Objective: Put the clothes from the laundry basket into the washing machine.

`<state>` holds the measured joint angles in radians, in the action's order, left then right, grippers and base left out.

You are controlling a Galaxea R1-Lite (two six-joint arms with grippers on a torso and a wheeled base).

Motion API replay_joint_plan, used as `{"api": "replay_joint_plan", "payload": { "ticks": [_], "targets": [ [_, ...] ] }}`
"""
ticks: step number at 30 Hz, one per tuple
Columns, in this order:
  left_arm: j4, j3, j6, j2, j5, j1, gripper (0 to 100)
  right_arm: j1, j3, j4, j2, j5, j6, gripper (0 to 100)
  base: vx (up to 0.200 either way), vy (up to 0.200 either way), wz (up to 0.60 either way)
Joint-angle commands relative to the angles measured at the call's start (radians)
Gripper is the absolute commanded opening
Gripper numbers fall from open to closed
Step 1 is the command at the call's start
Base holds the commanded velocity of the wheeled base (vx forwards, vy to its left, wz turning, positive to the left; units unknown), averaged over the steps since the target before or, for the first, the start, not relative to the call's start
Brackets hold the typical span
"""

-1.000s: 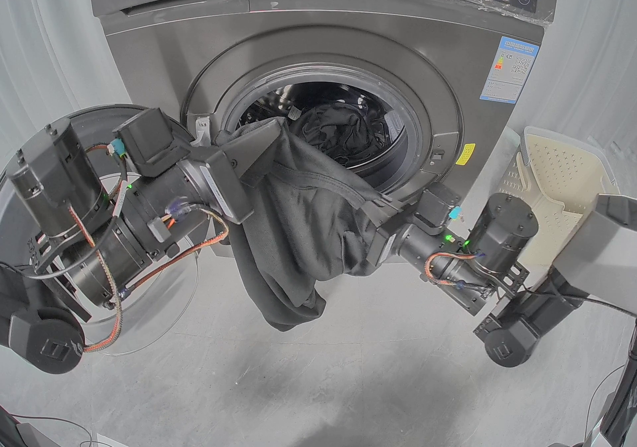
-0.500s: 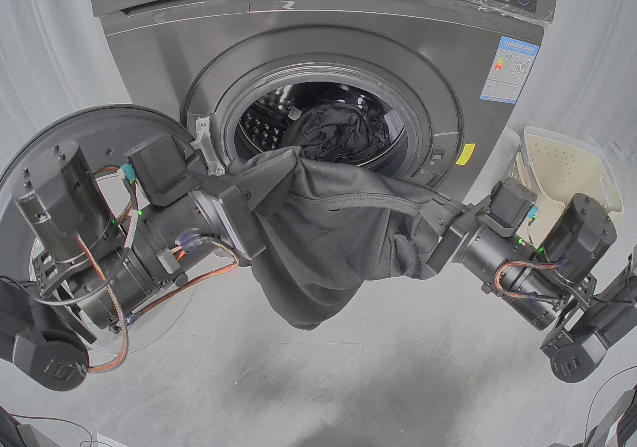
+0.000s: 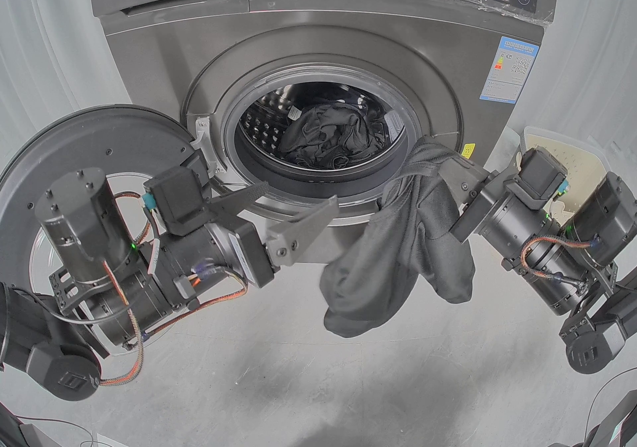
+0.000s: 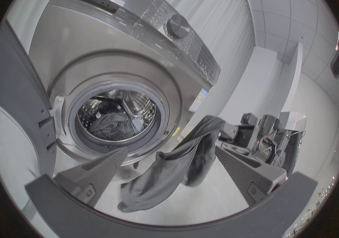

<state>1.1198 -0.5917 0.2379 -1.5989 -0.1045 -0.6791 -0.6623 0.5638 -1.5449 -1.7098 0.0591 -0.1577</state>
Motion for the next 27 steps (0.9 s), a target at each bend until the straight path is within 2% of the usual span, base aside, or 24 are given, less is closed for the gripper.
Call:
{"api": "replay_joint_plan", "payload": {
  "ticks": [1,14,18,25,27],
  "targets": [
    [-0.002,0.033,-0.003,-0.027,0.002,-0.002,100,0.000,0.004,-0.001,0.010,0.002,0.000,0,0.000,0.000,0.00],
    [0.002,0.082,-0.020,-0.157,0.000,0.016,100,0.015,0.002,0.006,0.050,0.034,0.000,0,0.000,0.000,0.00],
    [0.003,0.104,-0.054,-0.197,-0.004,0.016,100,0.013,0.005,0.006,0.048,0.031,0.000,0,0.000,0.000,0.00],
    [0.038,0.113,-0.057,-0.251,-0.008,0.016,100,0.004,0.016,0.008,0.048,0.031,0.000,0,0.000,0.000,0.00],
    [0.081,0.107,-0.057,-0.294,-0.008,0.018,100,0.003,0.016,0.008,0.048,0.031,0.000,0,0.000,0.000,0.00]
  ]
}}
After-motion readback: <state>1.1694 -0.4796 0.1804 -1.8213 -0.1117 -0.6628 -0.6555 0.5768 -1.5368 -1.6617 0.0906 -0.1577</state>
